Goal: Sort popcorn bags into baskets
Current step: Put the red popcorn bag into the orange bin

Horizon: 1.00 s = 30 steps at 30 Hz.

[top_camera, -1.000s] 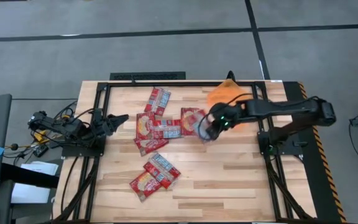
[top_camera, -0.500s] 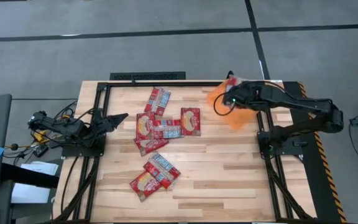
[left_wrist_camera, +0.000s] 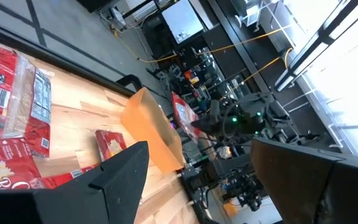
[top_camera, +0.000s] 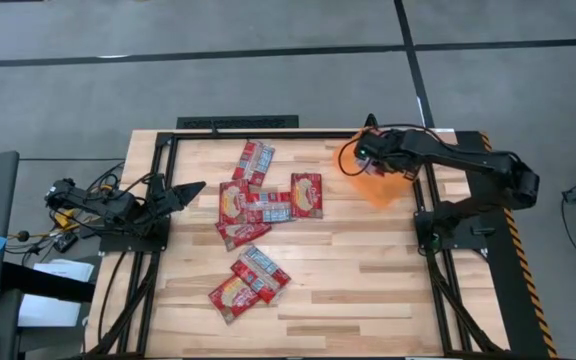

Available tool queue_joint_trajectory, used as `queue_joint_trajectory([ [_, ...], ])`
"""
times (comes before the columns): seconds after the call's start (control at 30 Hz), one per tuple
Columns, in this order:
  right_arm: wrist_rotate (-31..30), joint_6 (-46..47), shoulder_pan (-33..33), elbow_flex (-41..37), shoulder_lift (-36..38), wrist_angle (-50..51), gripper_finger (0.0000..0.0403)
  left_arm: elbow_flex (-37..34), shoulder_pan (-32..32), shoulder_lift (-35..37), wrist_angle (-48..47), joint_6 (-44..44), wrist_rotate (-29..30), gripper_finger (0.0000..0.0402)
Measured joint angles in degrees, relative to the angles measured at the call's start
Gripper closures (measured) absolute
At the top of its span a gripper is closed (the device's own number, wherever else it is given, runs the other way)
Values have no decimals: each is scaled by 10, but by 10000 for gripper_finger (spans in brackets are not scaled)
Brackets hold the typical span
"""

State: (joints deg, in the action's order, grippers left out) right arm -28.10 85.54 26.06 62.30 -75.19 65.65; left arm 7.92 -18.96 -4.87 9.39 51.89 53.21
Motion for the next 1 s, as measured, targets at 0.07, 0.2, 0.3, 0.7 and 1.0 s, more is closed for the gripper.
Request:
queue_joint_trajectory([
  [0.07,9,3,4,0,-11,-2,377,0,0,0,0,0,0,132],
  [0.2,12,45,8,0,-40,1,369,0,0,0,0,0,0,132],
  [0.3,32,55,19,-1,-65,-19,364,0,0,0,1,1,-1,132],
  [0.7,86,16,71,0,-153,-52,352,0,0,0,0,11,-2,132],
  [1.0,98,-109,112,0,-159,-116,277,0,0,0,-1,13,0,132],
])
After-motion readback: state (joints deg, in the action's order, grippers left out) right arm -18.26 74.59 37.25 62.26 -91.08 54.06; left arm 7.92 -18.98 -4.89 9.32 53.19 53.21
